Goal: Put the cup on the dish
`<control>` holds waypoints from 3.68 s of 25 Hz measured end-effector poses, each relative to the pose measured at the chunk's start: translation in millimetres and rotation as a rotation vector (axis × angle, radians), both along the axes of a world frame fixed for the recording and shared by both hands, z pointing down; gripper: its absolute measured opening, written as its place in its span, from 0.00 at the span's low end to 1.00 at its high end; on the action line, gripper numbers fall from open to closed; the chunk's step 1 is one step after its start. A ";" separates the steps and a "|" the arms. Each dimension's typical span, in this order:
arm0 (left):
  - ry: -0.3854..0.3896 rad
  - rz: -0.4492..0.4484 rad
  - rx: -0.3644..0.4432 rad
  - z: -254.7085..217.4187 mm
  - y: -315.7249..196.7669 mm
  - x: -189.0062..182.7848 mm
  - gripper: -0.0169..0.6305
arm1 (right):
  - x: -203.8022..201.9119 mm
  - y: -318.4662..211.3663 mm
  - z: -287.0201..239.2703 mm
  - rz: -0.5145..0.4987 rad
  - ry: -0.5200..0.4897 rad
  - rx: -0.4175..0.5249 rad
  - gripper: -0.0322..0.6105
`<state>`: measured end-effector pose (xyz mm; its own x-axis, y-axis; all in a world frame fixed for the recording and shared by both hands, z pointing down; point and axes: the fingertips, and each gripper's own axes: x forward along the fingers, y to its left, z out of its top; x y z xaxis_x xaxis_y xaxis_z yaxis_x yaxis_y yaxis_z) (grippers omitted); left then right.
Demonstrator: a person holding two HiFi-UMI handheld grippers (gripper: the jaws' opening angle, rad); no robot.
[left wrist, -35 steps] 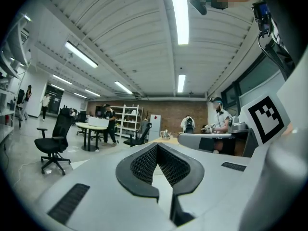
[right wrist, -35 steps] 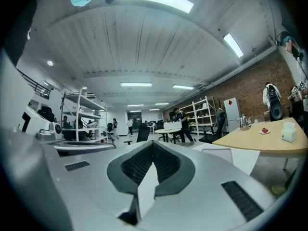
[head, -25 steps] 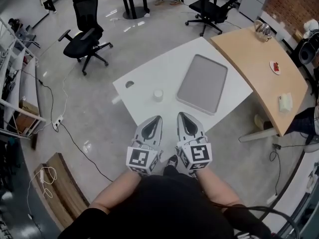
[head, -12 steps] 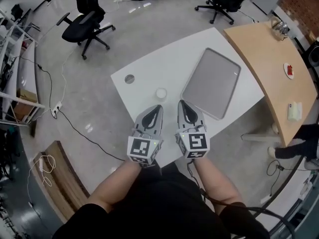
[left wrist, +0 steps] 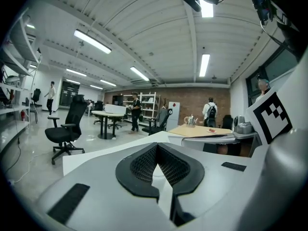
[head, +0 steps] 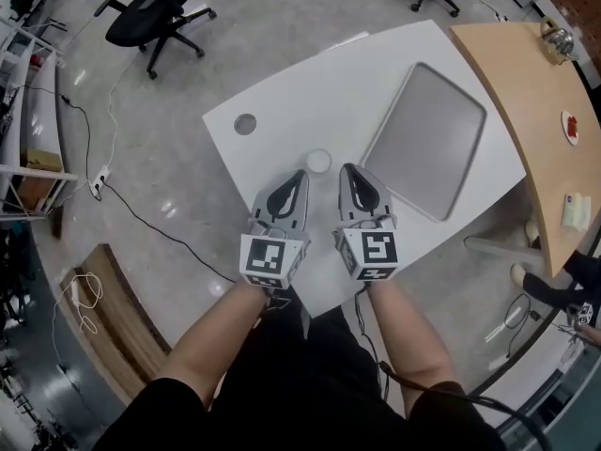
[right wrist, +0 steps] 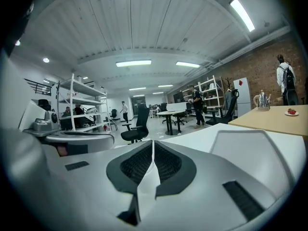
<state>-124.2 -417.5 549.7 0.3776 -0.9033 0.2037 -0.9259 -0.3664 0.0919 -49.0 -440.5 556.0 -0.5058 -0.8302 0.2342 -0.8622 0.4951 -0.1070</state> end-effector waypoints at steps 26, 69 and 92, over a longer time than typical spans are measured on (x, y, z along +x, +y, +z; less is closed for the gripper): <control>0.018 -0.060 -0.092 81.7 -18.9 -49.4 0.03 | -73.6 -27.8 104.7 -0.178 0.127 -0.091 0.44; 0.074 0.375 -0.090 58.8 -52.2 208.9 0.03 | 220.7 -31.5 66.9 0.409 0.116 -0.083 0.44; 0.062 0.357 -0.066 40.4 -42.2 198.2 0.03 | 223.2 -19.4 56.3 0.446 0.133 -0.068 0.44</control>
<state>74.0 -459.7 590.1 0.6804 -0.6979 0.2237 -0.7325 -0.6572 0.1778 174.2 -459.9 612.3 -0.0651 -0.9403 0.3339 -0.9976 0.0689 -0.0005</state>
